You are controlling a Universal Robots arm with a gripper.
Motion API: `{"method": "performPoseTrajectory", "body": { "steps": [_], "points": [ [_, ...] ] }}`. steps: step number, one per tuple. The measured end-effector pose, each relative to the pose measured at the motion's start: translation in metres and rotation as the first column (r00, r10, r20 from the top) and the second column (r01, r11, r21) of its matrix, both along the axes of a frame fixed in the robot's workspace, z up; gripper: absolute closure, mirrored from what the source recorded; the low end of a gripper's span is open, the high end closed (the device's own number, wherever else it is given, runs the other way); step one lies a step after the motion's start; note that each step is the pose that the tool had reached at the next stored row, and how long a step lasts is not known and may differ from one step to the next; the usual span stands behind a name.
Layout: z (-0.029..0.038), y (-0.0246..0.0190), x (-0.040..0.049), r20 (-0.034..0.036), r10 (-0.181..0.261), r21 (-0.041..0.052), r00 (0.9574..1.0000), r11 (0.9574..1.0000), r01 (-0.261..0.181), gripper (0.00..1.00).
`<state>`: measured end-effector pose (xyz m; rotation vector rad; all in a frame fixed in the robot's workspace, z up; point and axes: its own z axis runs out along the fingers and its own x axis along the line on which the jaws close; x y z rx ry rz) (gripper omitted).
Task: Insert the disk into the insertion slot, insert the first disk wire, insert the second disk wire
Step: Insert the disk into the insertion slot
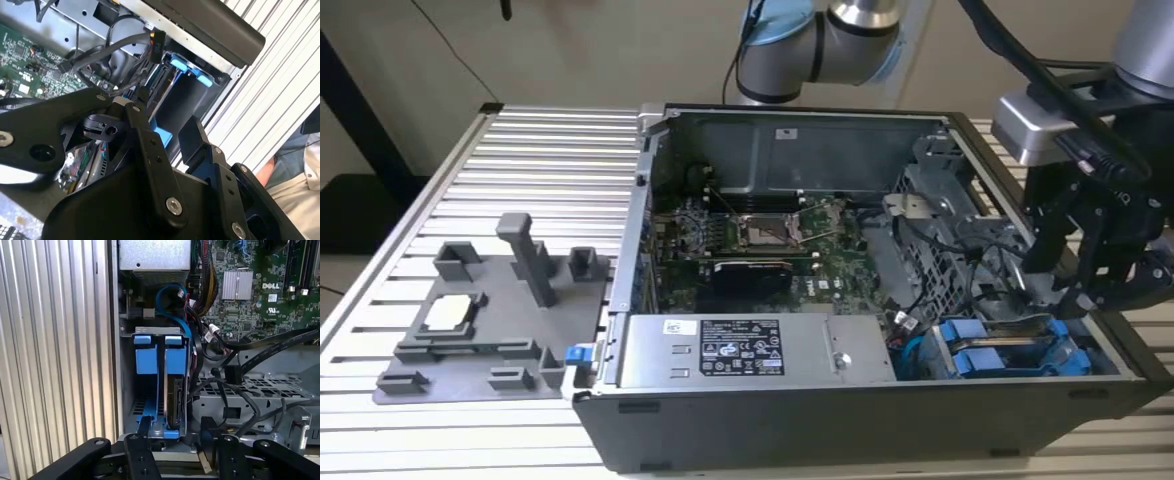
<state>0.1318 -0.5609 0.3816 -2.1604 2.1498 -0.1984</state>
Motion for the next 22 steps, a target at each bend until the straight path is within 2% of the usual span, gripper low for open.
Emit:
{"method": "performPoseTrajectory", "body": {
  "steps": [3,7,13,18,22],
  "points": [
    [0.0000,0.0013,0.0050,-0.0032,0.001,-0.0001,1.0000,1.0000,-0.001,0.47],
    [-0.0001,0.0022,0.0116,-0.0127,0.003,-0.0001,0.9999,1.0000,-0.003,0.47],
    [-0.0002,0.0036,0.0176,-0.0391,0.007,0.0000,0.9992,1.0000,-0.007,0.47],
    [-0.0004,0.0054,0.0215,-0.0422,0.016,0.0000,0.9990,0.9999,-0.016,0.47],
    [-0.0009,0.0059,0.0220,-0.0422,0.049,0.0000,0.9979,0.9988,-0.049,0.47]
  ]
}}
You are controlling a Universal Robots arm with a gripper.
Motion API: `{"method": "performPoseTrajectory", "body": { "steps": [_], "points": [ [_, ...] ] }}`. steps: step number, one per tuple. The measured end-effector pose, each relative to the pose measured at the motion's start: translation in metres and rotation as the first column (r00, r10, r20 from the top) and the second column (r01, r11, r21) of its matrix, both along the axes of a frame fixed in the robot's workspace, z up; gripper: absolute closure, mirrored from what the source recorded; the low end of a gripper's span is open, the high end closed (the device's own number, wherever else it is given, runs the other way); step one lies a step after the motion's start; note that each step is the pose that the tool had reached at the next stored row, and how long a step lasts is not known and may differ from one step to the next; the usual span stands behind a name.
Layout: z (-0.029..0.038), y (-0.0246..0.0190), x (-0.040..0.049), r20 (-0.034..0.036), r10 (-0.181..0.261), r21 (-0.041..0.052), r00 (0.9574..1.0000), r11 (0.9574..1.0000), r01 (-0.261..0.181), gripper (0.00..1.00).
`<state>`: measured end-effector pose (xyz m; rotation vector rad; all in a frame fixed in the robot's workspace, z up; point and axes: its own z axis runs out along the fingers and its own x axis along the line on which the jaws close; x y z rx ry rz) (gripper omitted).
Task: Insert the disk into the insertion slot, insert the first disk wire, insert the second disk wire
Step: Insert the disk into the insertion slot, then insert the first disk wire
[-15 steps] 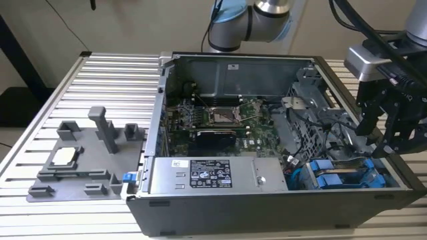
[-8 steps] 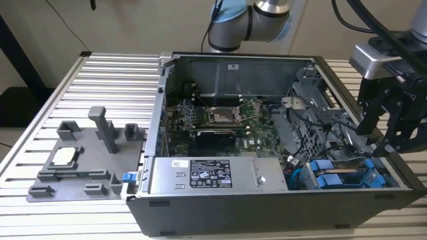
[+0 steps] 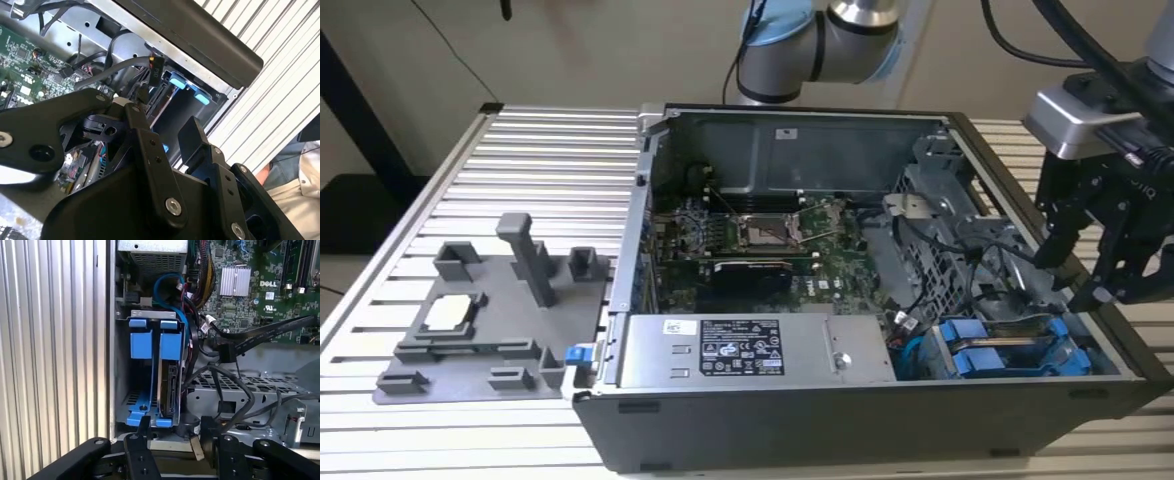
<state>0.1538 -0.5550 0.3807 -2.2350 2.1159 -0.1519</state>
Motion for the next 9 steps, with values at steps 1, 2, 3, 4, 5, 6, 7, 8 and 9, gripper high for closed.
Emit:
{"method": "performPoseTrajectory", "body": {
  "steps": [1,2,3,4,5,6,7,8,9],
  "points": [
    [-0.0003,0.0002,0.0001,0.0001,0.009,0.0001,1.0000,1.0000,-0.009,0.47],
    [-0.0007,0.0003,0.0001,0.0011,0.018,0.0000,0.9998,0.9998,-0.018,0.47],
    [-0.0011,0.0004,0.0001,0.0046,0.026,0.0001,0.9997,0.9997,-0.026,0.47],
    [-0.0014,0.0005,0.0002,0.0079,0.032,0.0001,0.9994,0.9995,-0.032,0.47],
    [-0.0014,0.0005,0.0004,0.0106,0.038,-0.0003,0.9992,0.9993,-0.038,0.47],
    [-0.0016,0.0006,0.0005,0.0131,0.044,-0.0005,0.9990,0.9991,-0.044,0.47],
    [-0.0018,0.0006,0.0010,0.0147,0.048,-0.0006,0.9987,0.9988,-0.048,0.47],
    [-0.0021,0.0007,0.0017,0.0152,0.052,-0.0005,0.9985,0.9986,-0.052,0.47],
    [-0.0026,0.0007,0.0027,0.0153,0.057,-0.0003,0.9983,0.9984,-0.057,0.47]
  ]
}}
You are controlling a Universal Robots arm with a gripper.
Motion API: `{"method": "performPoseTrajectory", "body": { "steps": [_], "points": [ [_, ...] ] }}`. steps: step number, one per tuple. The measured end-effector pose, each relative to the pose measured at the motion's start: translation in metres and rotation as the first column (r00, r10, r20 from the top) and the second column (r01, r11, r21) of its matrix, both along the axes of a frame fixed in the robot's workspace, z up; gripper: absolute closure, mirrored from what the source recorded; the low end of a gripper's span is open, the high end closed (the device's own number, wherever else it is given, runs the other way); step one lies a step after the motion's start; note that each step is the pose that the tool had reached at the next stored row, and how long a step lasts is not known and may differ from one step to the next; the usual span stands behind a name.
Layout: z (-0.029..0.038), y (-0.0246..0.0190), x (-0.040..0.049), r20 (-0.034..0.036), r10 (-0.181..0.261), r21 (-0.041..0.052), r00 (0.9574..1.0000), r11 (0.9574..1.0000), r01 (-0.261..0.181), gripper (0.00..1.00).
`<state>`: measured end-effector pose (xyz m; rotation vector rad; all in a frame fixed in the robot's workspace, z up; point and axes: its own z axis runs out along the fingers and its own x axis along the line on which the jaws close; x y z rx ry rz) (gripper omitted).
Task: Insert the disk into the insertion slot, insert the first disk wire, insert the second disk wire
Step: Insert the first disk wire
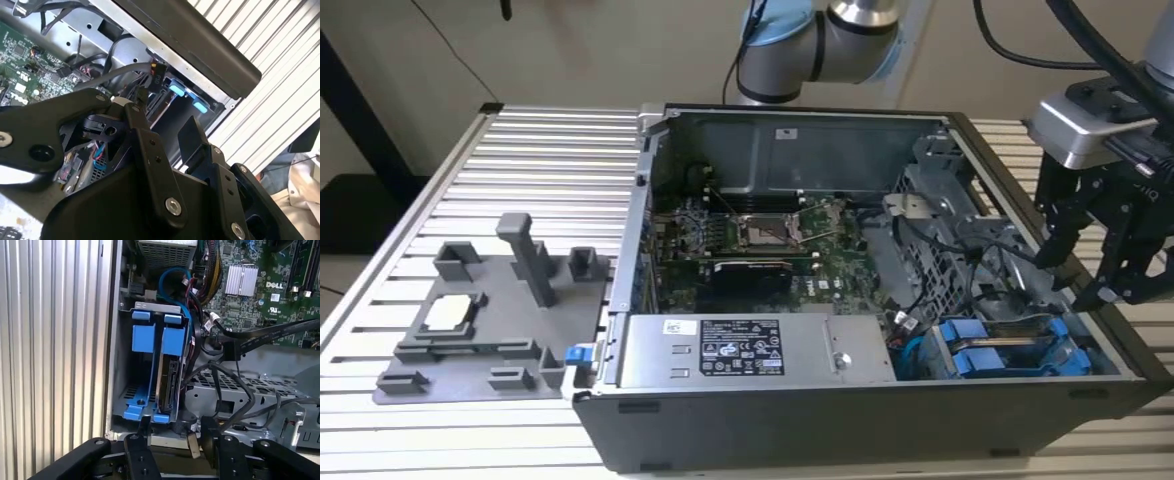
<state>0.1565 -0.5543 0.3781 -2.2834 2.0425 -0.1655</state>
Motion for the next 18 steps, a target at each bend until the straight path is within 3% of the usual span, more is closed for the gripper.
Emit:
{"method": "performPoseTrajectory", "body": {
  "steps": [8,15,18],
  "points": [
    [-0.0025,0.0021,0.0109,0.0001,0.026,-0.0001,0.9997,0.9997,-0.026,0.47],
    [-0.0076,0.0108,0.0143,0.0001,0.038,-0.0012,0.9993,0.9993,-0.038,0.47],
    [-0.0091,0.0119,0.0162,-0.0007,0.043,-0.0041,0.9991,0.9991,-0.043,0.47]
  ]
}}
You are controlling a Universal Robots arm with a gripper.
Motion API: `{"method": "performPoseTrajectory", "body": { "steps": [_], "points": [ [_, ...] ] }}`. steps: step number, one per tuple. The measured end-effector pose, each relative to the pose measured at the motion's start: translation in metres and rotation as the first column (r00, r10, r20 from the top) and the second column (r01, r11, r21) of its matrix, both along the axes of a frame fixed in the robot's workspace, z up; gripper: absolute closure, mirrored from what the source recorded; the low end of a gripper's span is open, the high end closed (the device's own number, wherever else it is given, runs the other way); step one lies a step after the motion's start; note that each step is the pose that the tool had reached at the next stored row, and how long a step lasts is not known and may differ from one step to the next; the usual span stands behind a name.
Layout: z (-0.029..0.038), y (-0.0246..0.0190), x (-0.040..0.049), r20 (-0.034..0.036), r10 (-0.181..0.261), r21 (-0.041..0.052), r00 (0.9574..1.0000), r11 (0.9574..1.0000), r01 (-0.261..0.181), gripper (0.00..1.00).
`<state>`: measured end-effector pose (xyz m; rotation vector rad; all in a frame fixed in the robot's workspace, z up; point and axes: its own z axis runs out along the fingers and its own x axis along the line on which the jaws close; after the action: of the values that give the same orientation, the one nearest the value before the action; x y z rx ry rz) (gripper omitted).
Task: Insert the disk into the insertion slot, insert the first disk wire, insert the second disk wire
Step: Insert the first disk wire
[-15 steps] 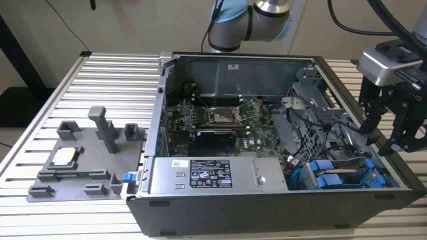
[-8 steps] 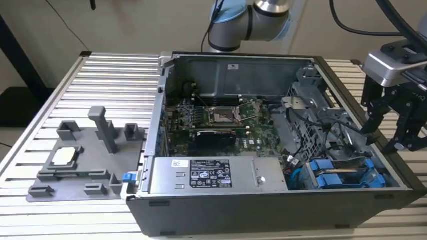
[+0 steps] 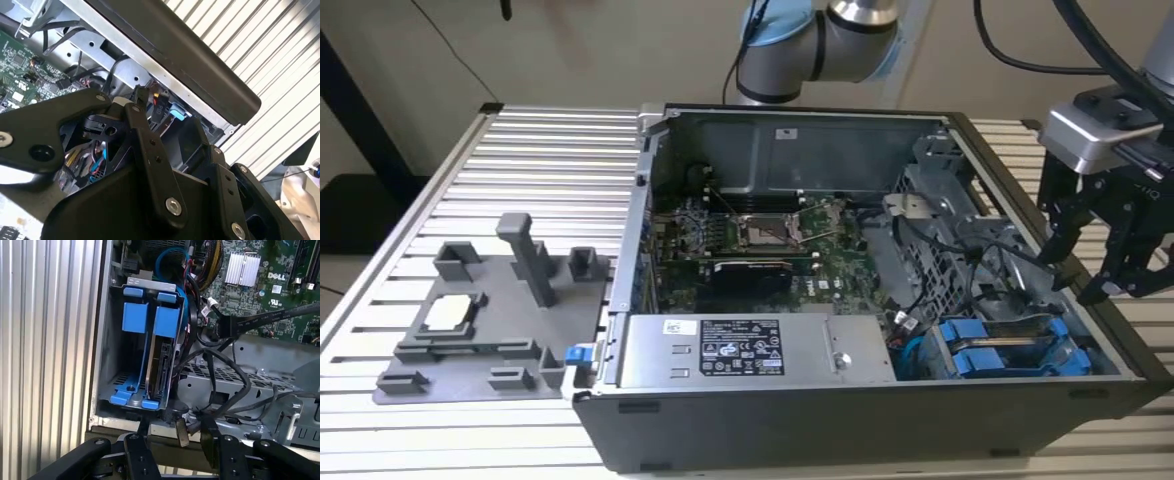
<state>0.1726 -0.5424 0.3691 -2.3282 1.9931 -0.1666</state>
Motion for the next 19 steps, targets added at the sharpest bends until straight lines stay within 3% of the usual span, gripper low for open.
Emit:
{"method": "performPoseTrajectory", "body": {
  "steps": [8,10,13,17,19],
  "points": [
    [0.0000,0.0000,0.0002,-0.0004,0.001,-0.0003,1.0000,1.0000,-0.001,0.49],
    [0.0000,0.0000,0.0002,-0.0004,0.001,-0.0004,1.0000,1.0000,-0.001,0.62],
    [0.0000,0.0000,0.0002,-0.0008,0.001,-0.0006,1.0000,1.0000,-0.001,0.69],
    [-0.0002,0.0001,0.0016,-0.0153,0.002,-0.0030,0.9999,1.0000,-0.002,0.69],
    [-0.0002,0.0000,0.0016,-0.0158,0.002,-0.0031,0.9999,1.0000,-0.002,0.69]
  ]
}}
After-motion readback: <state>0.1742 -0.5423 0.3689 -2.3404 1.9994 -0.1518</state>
